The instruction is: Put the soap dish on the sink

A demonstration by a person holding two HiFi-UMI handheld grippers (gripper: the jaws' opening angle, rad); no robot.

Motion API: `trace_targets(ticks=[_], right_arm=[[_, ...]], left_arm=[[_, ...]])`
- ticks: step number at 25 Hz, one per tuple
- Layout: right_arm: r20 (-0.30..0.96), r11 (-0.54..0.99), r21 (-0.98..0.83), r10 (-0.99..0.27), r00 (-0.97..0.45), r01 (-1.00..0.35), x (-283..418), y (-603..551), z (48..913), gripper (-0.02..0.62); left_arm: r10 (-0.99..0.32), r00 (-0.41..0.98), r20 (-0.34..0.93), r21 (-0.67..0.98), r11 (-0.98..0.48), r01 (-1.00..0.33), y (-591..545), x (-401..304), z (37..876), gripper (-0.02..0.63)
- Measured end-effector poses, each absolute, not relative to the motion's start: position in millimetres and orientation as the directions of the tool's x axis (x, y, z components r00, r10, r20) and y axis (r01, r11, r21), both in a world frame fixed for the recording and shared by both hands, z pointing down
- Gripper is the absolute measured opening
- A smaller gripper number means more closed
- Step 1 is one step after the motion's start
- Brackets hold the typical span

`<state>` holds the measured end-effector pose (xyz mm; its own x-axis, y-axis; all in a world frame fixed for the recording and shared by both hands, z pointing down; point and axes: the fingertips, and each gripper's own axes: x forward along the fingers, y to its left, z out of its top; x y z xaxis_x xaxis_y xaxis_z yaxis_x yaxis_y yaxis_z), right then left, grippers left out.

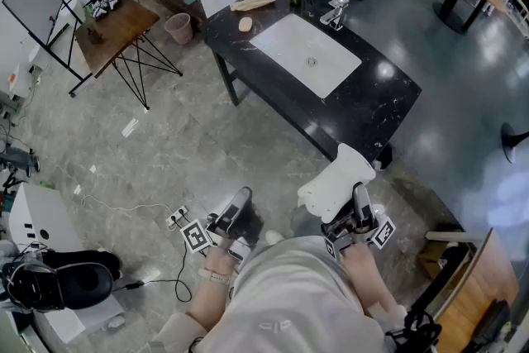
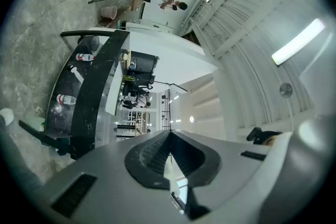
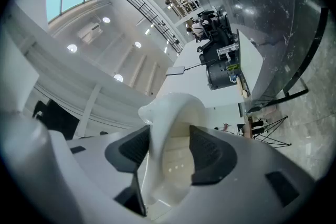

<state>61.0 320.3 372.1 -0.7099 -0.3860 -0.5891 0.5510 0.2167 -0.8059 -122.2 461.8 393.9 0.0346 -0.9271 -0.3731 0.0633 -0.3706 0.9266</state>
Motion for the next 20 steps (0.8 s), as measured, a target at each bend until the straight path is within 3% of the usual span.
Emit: trace_targets(ticks=[20], right_arm=[[-0.580,0.197,-0.808,-0.434,-0.689,0.556,5,224,389,0.247]], left_arm=[[-0.938,0.083,-0.336,0.941,-0.331,0.062,364,-170,400,0.008]])
